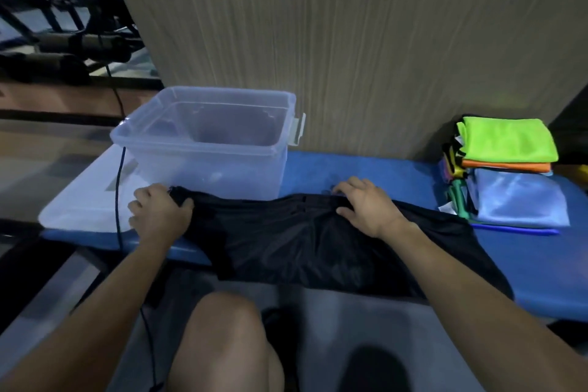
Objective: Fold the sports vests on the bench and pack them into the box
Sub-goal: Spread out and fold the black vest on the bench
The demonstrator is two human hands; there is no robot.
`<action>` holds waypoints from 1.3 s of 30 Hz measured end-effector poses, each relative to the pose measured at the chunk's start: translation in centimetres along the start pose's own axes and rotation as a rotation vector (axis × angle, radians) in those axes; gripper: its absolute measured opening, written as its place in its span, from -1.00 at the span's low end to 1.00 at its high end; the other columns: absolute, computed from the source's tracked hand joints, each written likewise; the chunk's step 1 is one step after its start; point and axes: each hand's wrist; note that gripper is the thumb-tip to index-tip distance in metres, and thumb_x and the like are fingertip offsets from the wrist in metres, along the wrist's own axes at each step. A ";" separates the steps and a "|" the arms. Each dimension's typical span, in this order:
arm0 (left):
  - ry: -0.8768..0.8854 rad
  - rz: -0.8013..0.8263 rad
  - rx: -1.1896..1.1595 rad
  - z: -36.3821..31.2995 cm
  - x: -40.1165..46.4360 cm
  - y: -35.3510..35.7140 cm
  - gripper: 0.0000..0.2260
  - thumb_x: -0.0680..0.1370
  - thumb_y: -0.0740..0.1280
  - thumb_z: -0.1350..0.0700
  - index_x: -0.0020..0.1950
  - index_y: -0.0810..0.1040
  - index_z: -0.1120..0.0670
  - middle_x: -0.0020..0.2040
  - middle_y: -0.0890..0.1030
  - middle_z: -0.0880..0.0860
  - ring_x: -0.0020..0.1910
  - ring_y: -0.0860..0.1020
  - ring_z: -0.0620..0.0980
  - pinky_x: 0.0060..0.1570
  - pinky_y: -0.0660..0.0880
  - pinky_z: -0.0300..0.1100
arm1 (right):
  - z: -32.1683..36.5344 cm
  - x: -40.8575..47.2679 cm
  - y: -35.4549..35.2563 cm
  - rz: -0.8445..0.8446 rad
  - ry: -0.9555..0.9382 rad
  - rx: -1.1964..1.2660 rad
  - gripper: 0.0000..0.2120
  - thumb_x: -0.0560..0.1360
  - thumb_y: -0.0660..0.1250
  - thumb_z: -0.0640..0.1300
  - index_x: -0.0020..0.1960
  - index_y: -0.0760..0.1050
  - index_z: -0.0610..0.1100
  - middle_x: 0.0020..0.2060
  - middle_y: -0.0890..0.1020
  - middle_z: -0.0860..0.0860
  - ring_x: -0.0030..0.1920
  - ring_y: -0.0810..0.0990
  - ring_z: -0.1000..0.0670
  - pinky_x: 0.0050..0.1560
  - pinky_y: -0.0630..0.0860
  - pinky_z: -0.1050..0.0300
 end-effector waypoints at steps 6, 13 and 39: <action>0.707 -0.160 -0.073 -5.0 -6.1 0.6 -0.76 0.45 0.39 0.17 0.09 0.49 0.11 0.06 0.46 0.13 0.03 0.44 0.22 -0.05 0.42 0.14 | -4.4 -6.4 -1.7 -0.174 0.054 0.038 -0.71 0.61 0.32 -0.04 0.29 0.50 -0.11 0.16 0.52 -0.04 0.17 0.51 -0.17 0.17 0.49 -0.13; 1.209 0.610 -0.097 -17.5 -12.0 2.9 -0.93 0.60 0.37 0.09 0.04 0.63 -0.06 -0.07 0.57 -0.15 -0.14 0.54 -0.21 -0.09 0.49 -0.24 | -9.1 -12.9 -3.9 -0.273 0.411 0.093 -0.89 0.49 0.40 -0.17 0.02 0.62 -0.10 -0.07 0.71 -0.10 0.01 0.66 -0.22 -0.02 0.61 -0.08; 1.032 0.652 -0.246 -32.1 -18.0 16.1 -0.91 0.62 0.33 -0.01 0.00 0.62 -0.06 -0.09 0.65 -0.11 -0.05 0.60 -0.05 0.00 0.57 0.03 | -13.8 -14.6 -2.2 -0.380 0.487 0.408 -0.73 0.44 0.42 -0.24 0.01 0.40 0.01 -0.32 0.66 0.07 -0.31 0.63 -0.04 -0.20 0.58 -0.04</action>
Point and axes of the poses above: each hand's wrist, its own x-axis towards the middle knuckle, its own y-axis out of the palm, z = x × y
